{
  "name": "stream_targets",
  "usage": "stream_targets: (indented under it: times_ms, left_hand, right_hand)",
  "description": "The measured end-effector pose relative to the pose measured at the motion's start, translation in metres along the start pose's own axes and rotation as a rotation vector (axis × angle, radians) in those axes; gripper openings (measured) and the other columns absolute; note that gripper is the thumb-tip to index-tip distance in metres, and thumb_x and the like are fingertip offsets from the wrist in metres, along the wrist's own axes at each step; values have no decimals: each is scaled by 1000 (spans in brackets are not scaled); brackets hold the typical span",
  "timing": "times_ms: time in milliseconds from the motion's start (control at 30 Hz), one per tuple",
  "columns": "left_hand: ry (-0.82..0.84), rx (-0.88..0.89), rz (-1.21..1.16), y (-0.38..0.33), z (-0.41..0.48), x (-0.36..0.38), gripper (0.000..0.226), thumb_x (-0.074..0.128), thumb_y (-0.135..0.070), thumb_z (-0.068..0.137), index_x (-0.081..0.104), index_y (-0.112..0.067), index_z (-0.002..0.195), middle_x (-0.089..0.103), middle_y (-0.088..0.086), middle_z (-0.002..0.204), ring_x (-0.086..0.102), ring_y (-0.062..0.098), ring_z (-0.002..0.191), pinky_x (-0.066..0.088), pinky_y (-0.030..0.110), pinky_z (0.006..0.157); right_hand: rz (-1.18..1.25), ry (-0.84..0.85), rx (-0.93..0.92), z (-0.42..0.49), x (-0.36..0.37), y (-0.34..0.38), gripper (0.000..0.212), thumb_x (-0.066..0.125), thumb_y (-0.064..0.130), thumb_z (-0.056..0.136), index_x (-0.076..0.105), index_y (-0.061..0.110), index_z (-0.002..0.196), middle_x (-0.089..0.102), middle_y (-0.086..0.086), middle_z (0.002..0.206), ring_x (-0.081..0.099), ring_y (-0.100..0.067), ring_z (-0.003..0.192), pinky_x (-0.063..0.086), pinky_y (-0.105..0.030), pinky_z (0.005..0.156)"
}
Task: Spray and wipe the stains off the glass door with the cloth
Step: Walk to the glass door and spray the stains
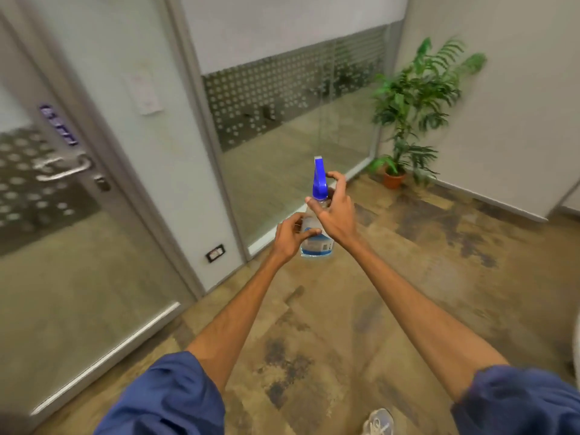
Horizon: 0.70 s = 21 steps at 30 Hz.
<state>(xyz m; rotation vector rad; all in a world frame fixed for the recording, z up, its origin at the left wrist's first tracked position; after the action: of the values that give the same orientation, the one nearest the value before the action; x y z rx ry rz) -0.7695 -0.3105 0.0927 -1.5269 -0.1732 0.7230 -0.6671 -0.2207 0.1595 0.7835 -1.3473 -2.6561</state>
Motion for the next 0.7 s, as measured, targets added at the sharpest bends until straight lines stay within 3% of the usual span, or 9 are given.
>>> stream_targets:
  times_ms: [167,300,433,533,700]
  left_hand:
    - [-224,-48,-11,13,-52,-141,48,85,-15,74,66,1,116,69,6,92,65,19,85,54,13,70]
    - [-430,-81,-35,18,-101,-239,52,88,-16,70,69,0,116,73,17,102,67,15,81,56,19,75]
    - [-588,-96,-37,20,-152,-318,50,87,-15,72,68,2,115,73,19,105,70,30,93,59,39,87]
    - [-686,-104,-29,25,-186,-370,46,86,-15,73,69,1,113,73,16,102,71,30,94,60,40,85]
    - [-855,-111,24,33,-238,-448,43,86,-16,74,69,-1,111,73,15,99,71,30,92,60,39,84]
  right_hand:
    - [123,132,-83,-12,99,100,66,68,44,86,32,30,139,69,4,91,65,-20,75,53,-38,71]
    - [205,244,-156,-25,168,178,74,68,43,86,30,26,147,71,3,90,67,-21,81,55,-41,80]
    - [263,359,-262,-39,231,253,69,69,45,84,35,29,142,68,7,82,65,-14,73,55,-37,75]
    - [282,429,-382,-51,272,307,65,70,50,80,43,29,135,68,11,86,65,-8,70,55,-30,71]
    - [328,498,-495,-71,337,387,58,72,51,81,51,26,129,72,8,98,68,-9,78,59,-36,77]
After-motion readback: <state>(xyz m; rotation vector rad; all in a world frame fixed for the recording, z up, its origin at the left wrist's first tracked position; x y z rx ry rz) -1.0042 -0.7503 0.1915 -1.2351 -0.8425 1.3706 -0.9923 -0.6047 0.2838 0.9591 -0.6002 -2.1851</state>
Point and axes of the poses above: each hand's wrist, its own z-axis towards the middle knuckle, its own x-axis out of the palm, y = z × x, the point moved 8 cm from there along z, towards the middle knuckle
